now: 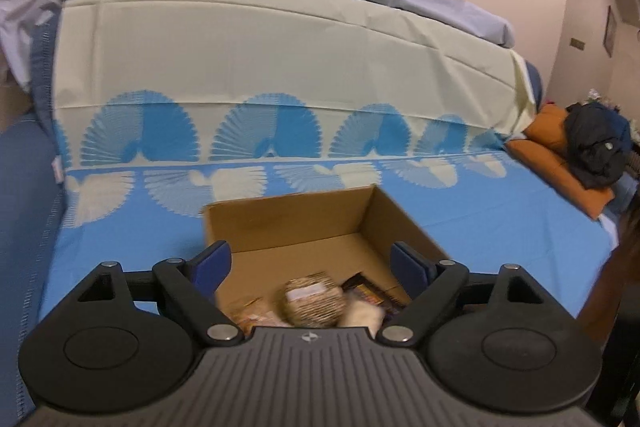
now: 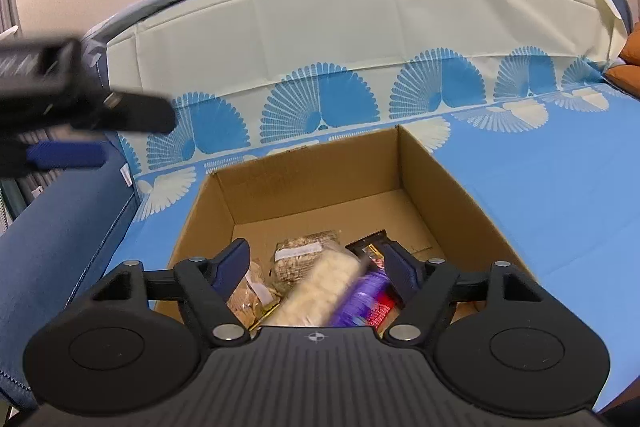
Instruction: Organize snacks
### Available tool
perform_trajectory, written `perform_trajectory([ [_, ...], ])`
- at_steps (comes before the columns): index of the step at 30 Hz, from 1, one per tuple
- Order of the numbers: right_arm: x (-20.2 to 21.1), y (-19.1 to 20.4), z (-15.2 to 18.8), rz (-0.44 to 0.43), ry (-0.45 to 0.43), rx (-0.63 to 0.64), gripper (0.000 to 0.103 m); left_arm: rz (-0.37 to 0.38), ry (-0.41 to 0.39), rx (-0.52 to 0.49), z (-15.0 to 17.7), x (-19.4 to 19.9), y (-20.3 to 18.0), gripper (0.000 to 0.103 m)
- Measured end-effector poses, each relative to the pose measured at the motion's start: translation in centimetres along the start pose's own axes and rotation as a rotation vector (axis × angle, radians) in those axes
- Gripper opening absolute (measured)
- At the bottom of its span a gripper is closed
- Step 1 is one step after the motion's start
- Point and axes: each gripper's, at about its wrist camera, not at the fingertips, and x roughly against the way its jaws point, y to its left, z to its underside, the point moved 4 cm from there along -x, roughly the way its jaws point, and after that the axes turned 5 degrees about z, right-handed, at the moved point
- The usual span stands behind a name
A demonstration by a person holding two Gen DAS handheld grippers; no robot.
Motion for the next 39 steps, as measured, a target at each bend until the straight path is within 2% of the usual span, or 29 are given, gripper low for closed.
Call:
perform_trajectory([
  [2, 0.1, 0.1, 0.1, 0.004, 0.002, 0.011, 0.09, -0.026, -0.01, -0.003, 0.8, 1.1, 0.6, 0.09],
  [7, 0.4, 0.4, 0.5, 0.027, 0.007, 0.046, 0.102, -0.069, -0.02, 0.017, 2.8, 3.4, 1.0, 0.09],
  [12, 0.8, 0.2, 1.0, 0.052, 0.019, 0.078, 0.102, -0.09, 0.009, 0.089, 5.0, 5.0, 1.3, 0.091],
  [14, 1.2, 0.1, 1.2, 0.059, 0.018, 0.09, 0.102, -0.113, 0.032, 0.11, 6.3, 5.5, 1.2, 0.103],
  [17, 2.1, -0.1, 1.4, 0.075, 0.0, 0.109, 0.102, -0.163, 0.072, 0.108, 8.0, 5.9, 0.6, 0.102],
  [29, 7.4, -1.8, 2.1, 0.18, -0.069, 0.169, 0.102, -0.143, 0.114, 0.163, 12.6, 6.8, -1.1, 0.102],
  [34, 9.7, -2.8, 3.3, 0.21, -0.056, 0.145, 0.102, -0.147, 0.126, 0.171, 13.4, 6.1, -1.0, 0.102],
  [39, 9.8, -2.3, 4.4, 0.189, -0.026, 0.184, 0.102, -0.149, 0.134, 0.181, 14.1, 5.2, -0.8, 0.102],
])
